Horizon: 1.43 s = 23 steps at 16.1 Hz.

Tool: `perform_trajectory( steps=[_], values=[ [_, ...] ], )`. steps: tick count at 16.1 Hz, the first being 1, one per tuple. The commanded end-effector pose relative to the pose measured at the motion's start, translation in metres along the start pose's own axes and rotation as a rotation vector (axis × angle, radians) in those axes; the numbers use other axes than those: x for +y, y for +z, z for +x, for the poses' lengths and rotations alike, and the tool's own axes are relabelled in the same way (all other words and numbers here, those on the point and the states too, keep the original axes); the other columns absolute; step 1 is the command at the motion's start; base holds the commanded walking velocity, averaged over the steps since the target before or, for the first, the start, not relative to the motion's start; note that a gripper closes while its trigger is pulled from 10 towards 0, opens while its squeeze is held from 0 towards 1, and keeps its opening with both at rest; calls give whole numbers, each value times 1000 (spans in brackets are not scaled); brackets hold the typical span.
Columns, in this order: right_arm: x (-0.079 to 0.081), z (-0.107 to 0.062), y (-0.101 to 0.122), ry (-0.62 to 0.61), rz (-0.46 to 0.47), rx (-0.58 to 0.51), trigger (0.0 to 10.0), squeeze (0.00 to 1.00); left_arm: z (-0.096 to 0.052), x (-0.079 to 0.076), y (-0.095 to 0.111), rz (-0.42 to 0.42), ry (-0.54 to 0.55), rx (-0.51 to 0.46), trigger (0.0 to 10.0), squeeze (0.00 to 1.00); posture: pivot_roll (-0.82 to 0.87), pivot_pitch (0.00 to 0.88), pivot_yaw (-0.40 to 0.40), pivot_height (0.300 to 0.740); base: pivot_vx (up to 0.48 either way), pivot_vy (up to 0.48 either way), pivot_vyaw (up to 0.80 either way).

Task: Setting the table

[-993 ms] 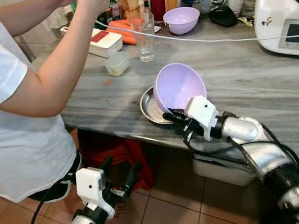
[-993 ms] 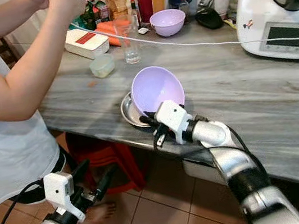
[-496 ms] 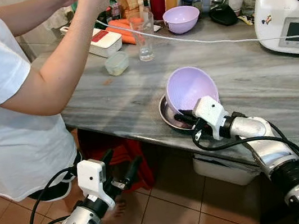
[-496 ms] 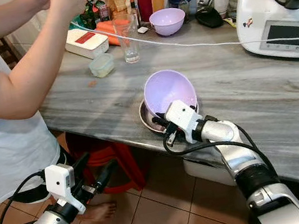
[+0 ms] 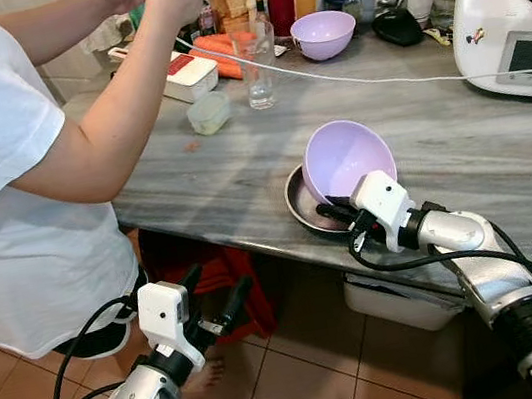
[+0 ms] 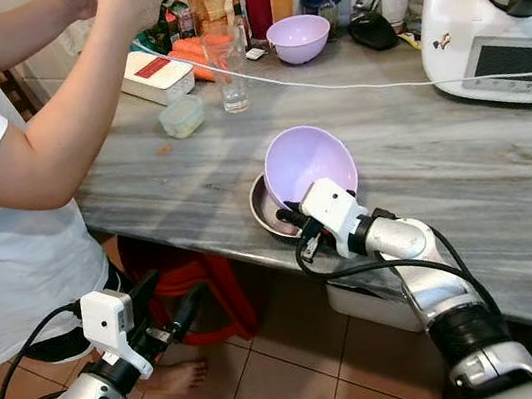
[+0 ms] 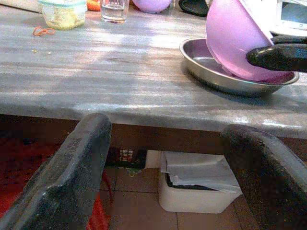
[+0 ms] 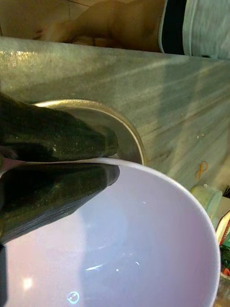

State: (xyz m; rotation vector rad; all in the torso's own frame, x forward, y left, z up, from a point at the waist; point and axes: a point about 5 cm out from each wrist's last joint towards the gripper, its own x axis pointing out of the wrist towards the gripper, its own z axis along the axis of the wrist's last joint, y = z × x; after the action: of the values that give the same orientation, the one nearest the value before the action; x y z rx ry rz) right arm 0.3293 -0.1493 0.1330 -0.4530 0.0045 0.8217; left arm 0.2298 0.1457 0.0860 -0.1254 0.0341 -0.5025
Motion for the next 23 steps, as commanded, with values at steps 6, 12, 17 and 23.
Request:
perform_trajectory(
  steps=[6, 12, 17, 23],
  values=[
    [-13, 9, 29, -17, -74, -65, 10000, 0, 0, 3, 2, 7, 30, -1, 10000, 0, -9, 92, 68, 740, 0, 0, 0],
    [-15, 40, 48, 78, -126, -114, 10000, 0, -6, 6, 13, 30, 88, -33, 10000, 0, 44, 119, 40, 740, 0, 0, 0],
    [-12, 62, 58, 172, -182, -119, 10000, 0, -18, 3, 18, 30, 143, -39, 10000, 0, 116, 133, 17, 740, 0, 0, 0],
    [-17, 70, 61, 163, -236, -87, 10000, 0, -24, 4, 21, 37, 165, -26, 10000, 0, 144, 143, 21, 740, 0, 0, 0]
  ],
)
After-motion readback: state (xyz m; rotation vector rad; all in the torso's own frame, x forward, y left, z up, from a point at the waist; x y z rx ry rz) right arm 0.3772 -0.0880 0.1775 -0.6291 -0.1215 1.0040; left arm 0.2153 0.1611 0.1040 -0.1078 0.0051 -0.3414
